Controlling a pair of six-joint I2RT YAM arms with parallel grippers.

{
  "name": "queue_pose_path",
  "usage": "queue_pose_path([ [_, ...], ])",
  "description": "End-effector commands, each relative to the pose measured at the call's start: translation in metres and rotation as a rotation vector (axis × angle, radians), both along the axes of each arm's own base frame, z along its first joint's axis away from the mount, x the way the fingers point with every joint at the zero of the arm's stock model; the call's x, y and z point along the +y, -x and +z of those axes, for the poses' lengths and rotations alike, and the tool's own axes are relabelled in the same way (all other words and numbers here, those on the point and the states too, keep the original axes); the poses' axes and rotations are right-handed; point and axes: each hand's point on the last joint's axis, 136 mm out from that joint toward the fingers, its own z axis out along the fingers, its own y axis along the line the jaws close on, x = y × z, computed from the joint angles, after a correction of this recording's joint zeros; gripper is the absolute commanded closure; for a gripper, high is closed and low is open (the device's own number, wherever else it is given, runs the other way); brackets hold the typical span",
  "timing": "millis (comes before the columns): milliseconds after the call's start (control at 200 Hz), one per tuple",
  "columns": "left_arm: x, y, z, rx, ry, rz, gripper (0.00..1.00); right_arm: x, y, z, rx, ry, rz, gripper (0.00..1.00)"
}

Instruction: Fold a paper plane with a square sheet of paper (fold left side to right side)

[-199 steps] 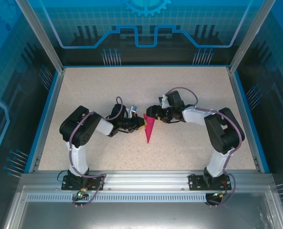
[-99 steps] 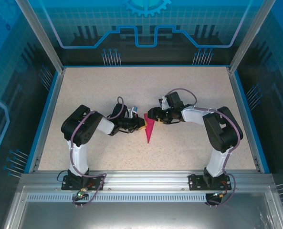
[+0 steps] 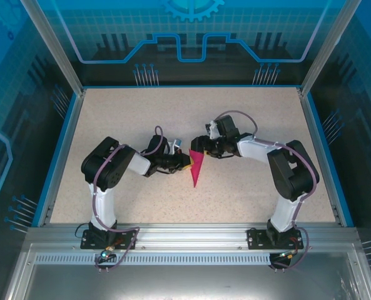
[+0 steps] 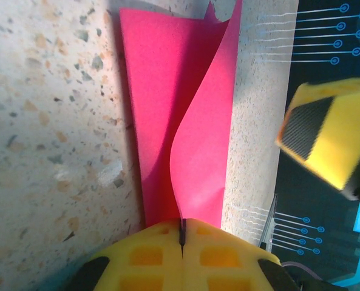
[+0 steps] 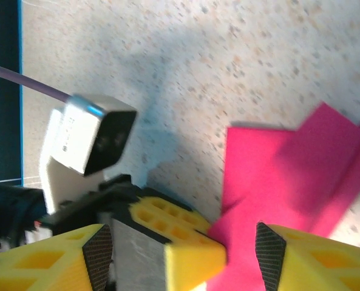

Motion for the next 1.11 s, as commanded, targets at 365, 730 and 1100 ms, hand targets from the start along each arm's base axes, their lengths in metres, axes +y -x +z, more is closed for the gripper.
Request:
queue_pose_path([
  [365,0.006,-0.001,-0.018,0.023,-0.054,-0.01,1.0,0.011,-0.003,-0.026,0.058,0.06,0.036,0.33],
  [730,0.007,0.001,-0.027,0.048,-0.069,-0.011,1.0,0.003,0.001,-0.046,0.093,0.128,0.034,0.33],
  [1100,0.007,0.002,-0.028,0.054,-0.066,-0.017,1.0,-0.008,0.008,-0.061,0.142,0.192,0.015,0.34],
])
